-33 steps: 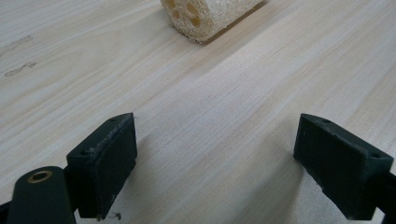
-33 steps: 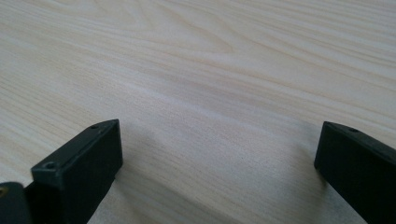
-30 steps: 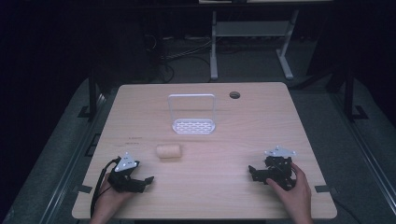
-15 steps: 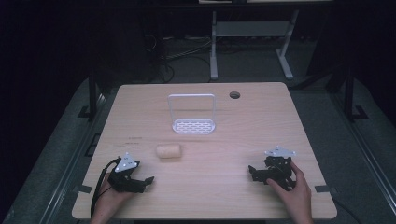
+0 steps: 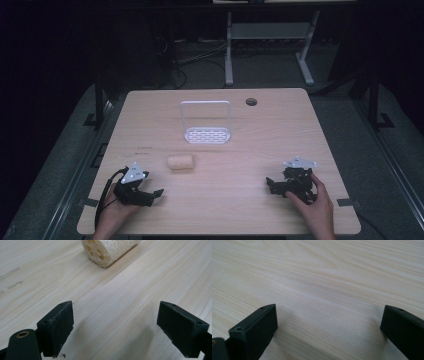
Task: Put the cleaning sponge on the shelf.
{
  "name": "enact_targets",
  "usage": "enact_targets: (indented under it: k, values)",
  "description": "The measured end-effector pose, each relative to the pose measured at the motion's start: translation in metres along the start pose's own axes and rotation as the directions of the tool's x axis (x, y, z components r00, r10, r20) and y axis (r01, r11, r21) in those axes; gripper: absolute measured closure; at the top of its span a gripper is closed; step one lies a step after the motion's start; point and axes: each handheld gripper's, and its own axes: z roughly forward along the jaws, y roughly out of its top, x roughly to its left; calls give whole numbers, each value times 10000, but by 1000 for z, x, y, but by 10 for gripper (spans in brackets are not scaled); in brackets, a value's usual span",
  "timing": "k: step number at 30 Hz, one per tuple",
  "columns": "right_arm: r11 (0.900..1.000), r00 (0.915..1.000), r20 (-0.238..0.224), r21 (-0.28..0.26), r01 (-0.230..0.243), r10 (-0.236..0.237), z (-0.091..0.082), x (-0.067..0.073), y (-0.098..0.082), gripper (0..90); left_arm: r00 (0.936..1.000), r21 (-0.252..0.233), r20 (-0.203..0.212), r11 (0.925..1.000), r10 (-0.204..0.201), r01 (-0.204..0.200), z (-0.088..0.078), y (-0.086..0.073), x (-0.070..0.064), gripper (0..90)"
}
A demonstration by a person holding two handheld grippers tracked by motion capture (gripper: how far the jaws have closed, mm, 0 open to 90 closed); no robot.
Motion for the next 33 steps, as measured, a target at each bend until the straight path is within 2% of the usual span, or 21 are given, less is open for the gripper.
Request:
enact_targets:
  k: [5, 13, 15, 20, 27, 33]
  values:
    - [10000, 10000, -1, 1, -1, 1, 0, 0, 0, 5, 9999, -120, 49, 9999, -91, 91, -5, 3, 4, 135]
    - [10000, 10000, 1, 0, -3, 3, 0, 0, 0, 5, 9996, -132, 286, 9999, 40, -36, -7, 10, 10, 135]
    - [10000, 10000, 2, 0, -3, 3, 0, 0, 0, 5, 9986, -177, 490, 9997, 194, -186, -7, 15, 12, 136]
    - [10000, 10000, -2, -10, 8, -8, 0, 0, 0, 5, 9965, -212, 676, 9987, 481, -468, -8, 21, 15, 135]
    - [10000, 10000, -3, -7, 1, -1, 0, 0, 0, 5, 9948, -273, 821, 9979, 606, -585, -9, 25, 19, 135]
    - [10000, 10000, -1, -14, 18, -18, 0, 0, 0, 5, 9914, -266, 983, 9961, 860, -837, -11, 30, 23, 136]
